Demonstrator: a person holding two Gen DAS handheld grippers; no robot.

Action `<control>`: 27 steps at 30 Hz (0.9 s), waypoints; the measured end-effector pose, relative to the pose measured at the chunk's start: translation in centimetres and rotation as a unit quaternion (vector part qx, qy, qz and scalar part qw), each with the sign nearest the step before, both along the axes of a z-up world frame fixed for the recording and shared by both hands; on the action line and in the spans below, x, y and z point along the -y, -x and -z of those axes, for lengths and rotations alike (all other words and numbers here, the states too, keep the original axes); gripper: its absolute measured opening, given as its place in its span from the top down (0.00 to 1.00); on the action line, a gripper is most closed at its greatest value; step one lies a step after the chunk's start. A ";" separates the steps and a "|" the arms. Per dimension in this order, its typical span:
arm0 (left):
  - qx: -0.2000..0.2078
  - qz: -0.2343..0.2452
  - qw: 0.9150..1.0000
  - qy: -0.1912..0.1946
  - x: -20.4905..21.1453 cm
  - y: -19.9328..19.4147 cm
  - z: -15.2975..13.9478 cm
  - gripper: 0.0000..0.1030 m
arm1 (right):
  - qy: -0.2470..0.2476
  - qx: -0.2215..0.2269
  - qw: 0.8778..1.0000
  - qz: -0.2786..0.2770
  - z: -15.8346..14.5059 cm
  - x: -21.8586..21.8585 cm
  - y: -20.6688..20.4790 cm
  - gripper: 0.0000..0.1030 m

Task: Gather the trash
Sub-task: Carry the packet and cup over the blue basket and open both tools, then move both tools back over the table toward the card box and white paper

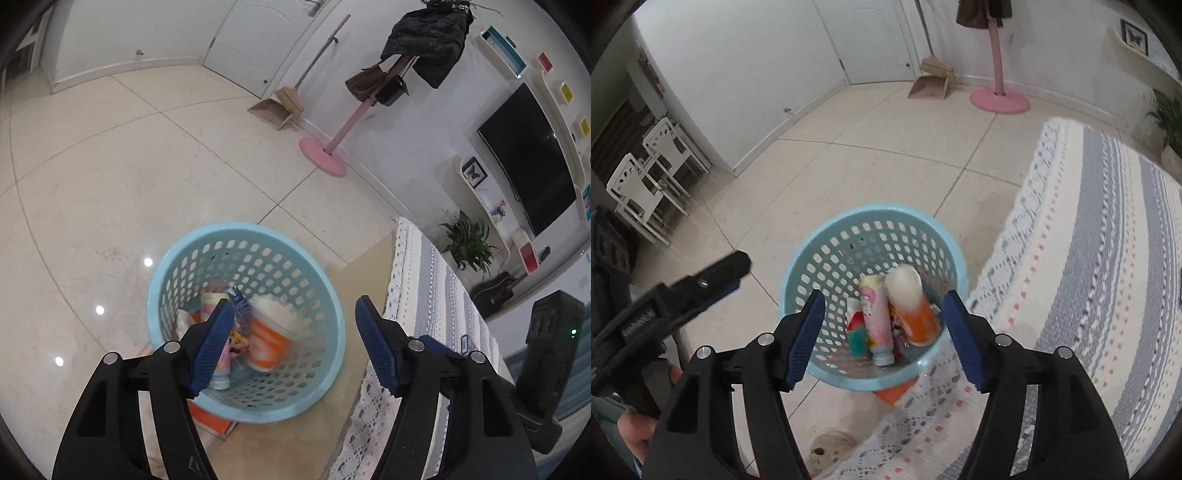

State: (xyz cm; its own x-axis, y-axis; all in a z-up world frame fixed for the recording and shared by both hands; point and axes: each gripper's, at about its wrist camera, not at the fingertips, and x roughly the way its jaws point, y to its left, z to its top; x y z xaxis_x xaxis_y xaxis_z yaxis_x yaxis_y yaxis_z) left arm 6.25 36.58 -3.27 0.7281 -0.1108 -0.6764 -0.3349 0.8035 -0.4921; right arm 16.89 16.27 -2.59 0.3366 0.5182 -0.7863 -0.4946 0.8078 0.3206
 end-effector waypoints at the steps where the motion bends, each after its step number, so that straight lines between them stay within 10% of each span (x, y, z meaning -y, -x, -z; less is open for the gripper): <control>1: 0.002 0.001 1.000 -0.005 0.2 0.0 -0.2 0.35 | -0.002 -0.004 1.000 0.001 0.2 0.3 0.0 0.39; 14: 0.107 0.062 0.991 -0.053 7.0 0.3 -5.1 0.20 | -0.034 0.053 0.997 0.043 -4.0 8.3 0.7 0.39; 20: 0.137 0.142 0.973 -0.117 13.4 0.7 -5.9 0.13 | 0.019 0.148 0.983 0.108 -6.0 18.6 3.1 0.37; 27: 0.124 0.215 0.961 -0.120 19.6 -0.7 -3.7 0.13 | 0.035 0.154 0.965 0.212 -4.6 31.5 5.4 0.36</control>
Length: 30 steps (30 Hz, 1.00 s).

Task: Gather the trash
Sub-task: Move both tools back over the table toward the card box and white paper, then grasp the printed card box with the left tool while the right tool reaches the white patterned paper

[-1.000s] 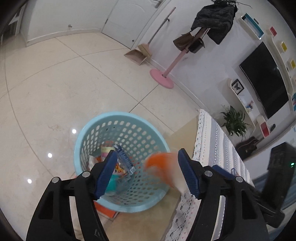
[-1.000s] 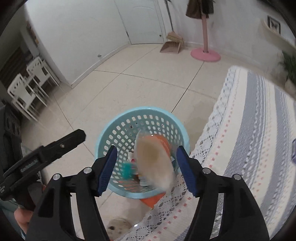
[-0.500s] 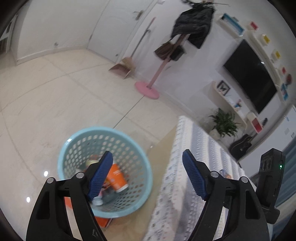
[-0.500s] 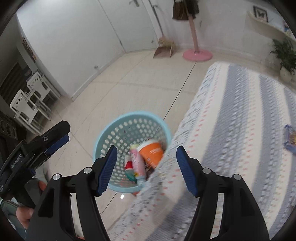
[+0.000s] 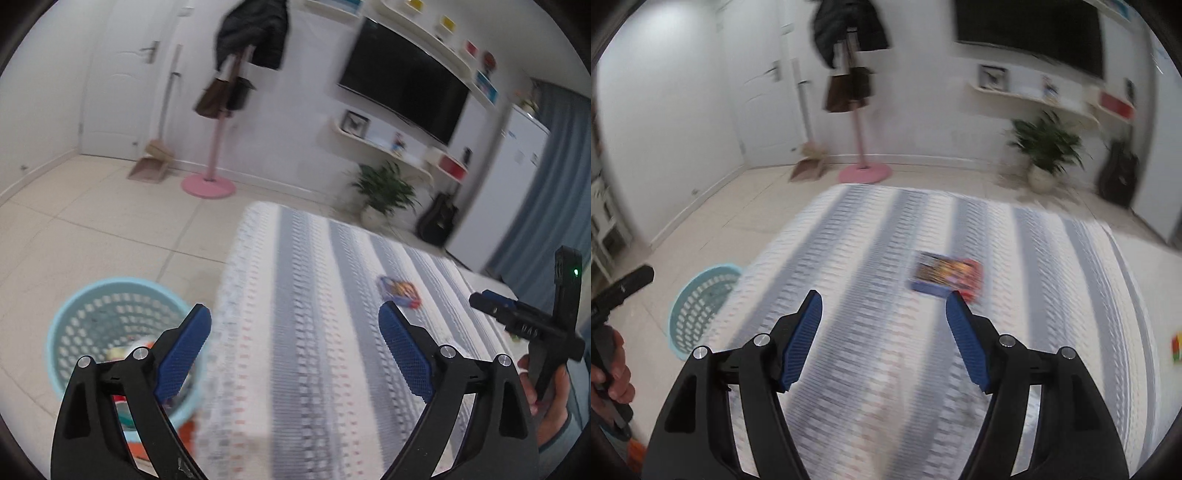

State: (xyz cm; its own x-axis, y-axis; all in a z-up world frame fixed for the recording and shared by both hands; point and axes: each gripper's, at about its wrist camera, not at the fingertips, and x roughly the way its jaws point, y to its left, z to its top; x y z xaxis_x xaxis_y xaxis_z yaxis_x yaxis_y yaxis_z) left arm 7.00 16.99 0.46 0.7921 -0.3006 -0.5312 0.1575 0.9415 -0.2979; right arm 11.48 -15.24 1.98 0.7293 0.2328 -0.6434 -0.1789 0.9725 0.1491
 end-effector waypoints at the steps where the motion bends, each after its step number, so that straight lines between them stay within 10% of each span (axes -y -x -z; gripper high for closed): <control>1: -0.007 0.016 1.000 0.003 1.3 -0.7 0.3 0.13 | -0.003 -0.004 1.000 0.009 0.4 1.2 0.1 0.36; 12: -0.077 0.129 0.989 0.007 15.3 -11.3 4.5 0.13 | 0.057 -0.070 0.996 0.013 8.5 7.2 2.3 0.36; 23: -0.162 0.140 0.976 -0.032 22.7 -19.9 12.3 0.47 | 0.078 -0.088 0.993 0.006 12.3 7.6 1.6 0.36; 30: -0.182 0.220 0.958 -0.006 26.4 -17.6 11.7 0.50 | 0.028 -0.067 0.995 0.073 11.7 10.8 2.1 0.73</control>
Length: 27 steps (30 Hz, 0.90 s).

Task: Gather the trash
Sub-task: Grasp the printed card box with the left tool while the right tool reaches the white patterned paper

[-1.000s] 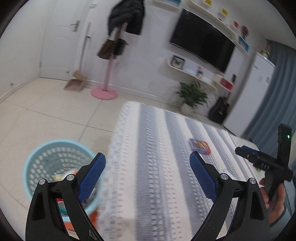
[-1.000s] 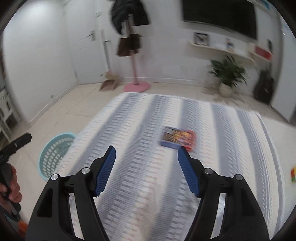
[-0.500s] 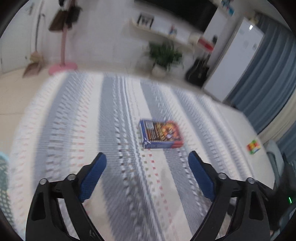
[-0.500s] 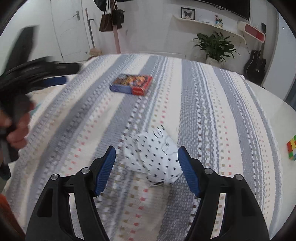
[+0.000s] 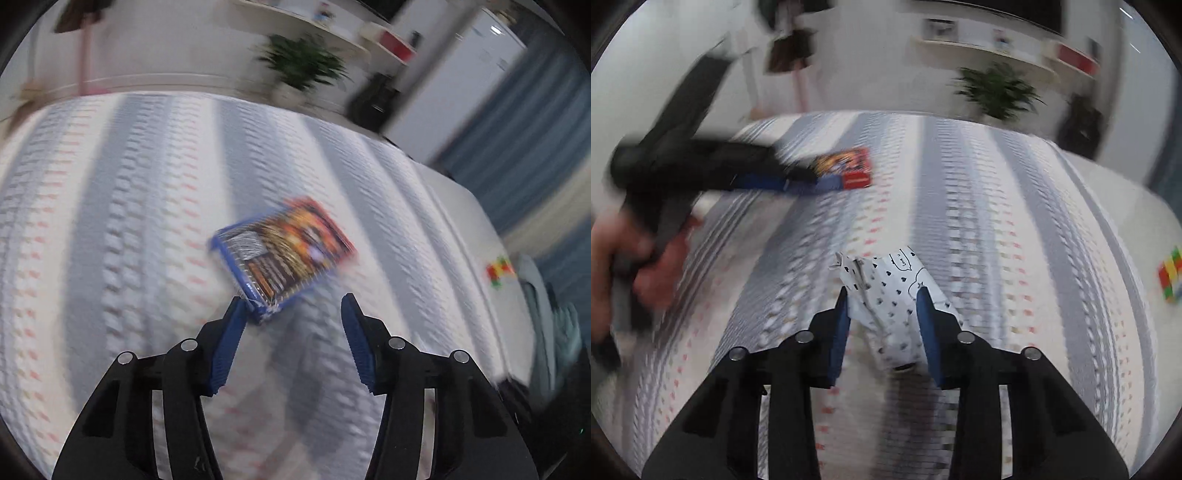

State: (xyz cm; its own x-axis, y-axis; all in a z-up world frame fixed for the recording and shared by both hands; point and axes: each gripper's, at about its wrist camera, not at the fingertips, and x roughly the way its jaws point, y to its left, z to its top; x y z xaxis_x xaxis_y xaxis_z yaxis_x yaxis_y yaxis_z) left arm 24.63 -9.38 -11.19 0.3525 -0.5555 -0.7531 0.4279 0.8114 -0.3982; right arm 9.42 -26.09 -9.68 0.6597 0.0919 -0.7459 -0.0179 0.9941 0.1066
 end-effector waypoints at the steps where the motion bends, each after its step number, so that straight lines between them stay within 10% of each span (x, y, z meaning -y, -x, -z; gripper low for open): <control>1: 0.005 0.015 1.000 -0.005 0.8 0.6 -0.1 0.50 | -0.022 -0.002 1.000 0.012 0.0 1.0 0.0 0.74; 7: 0.023 0.090 0.995 -0.024 4.3 2.3 -1.5 0.45 | -0.080 -0.005 0.995 0.055 0.2 3.9 0.0 0.75; 12: 0.082 0.024 0.993 -0.084 3.7 0.6 -2.4 0.17 | -0.050 0.001 0.998 0.042 0.0 2.6 0.2 0.75; 20: 0.048 0.004 0.990 -0.130 5.9 -3.8 0.9 0.18 | -0.047 0.001 0.998 0.045 0.1 2.7 0.4 0.75; 27: 0.084 0.031 0.976 -0.198 7.9 -1.9 0.6 0.42 | -0.052 0.023 0.998 0.026 -0.4 2.6 0.8 0.75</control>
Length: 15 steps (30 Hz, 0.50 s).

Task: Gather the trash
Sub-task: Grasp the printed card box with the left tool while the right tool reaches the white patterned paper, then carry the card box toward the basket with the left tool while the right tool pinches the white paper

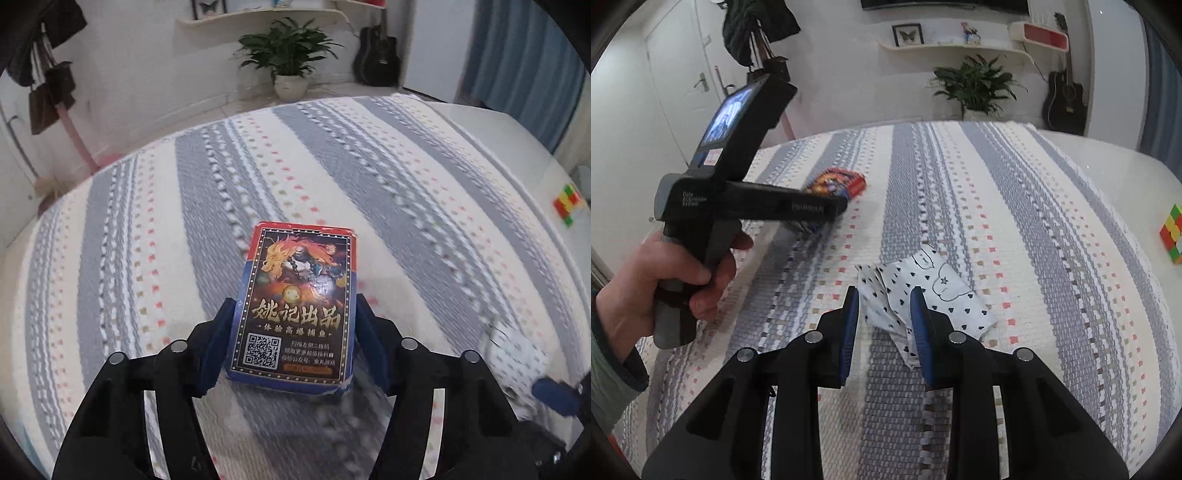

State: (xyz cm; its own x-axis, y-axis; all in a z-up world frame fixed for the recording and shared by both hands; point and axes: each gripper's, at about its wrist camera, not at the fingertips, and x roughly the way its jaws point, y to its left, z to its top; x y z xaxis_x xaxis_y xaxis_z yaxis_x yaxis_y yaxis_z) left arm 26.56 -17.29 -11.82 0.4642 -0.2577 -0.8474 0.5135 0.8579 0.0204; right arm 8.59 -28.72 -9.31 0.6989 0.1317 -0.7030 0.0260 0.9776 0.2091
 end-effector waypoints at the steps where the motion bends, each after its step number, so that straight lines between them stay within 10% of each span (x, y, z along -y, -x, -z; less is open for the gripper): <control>1: 0.003 0.001 1.000 0.001 -0.5 0.6 -0.4 0.42 | 0.000 0.004 1.000 0.000 -0.1 0.0 0.1 0.75; 5: 0.008 -0.004 0.999 0.032 -4.1 4.6 -2.1 0.42 | -0.017 0.015 1.000 0.012 -0.3 1.0 0.7 0.70; 8: -0.005 -0.018 0.998 0.052 -7.5 8.9 -2.0 0.42 | -0.042 0.019 0.998 0.033 -0.4 2.2 0.7 0.37; 15: -0.004 -0.072 0.995 0.075 -15.8 15.8 -3.7 0.42 | -0.063 -0.034 0.996 0.058 0.9 3.2 -0.7 0.36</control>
State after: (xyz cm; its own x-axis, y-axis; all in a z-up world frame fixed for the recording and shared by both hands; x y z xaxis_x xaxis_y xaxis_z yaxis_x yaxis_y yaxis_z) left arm 10.74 -1.49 -8.11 0.4987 -0.3135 -0.8081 0.3853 0.9153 -0.1173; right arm 9.34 -31.96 -10.26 0.6654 0.1431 -0.7326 0.1550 0.9336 0.3231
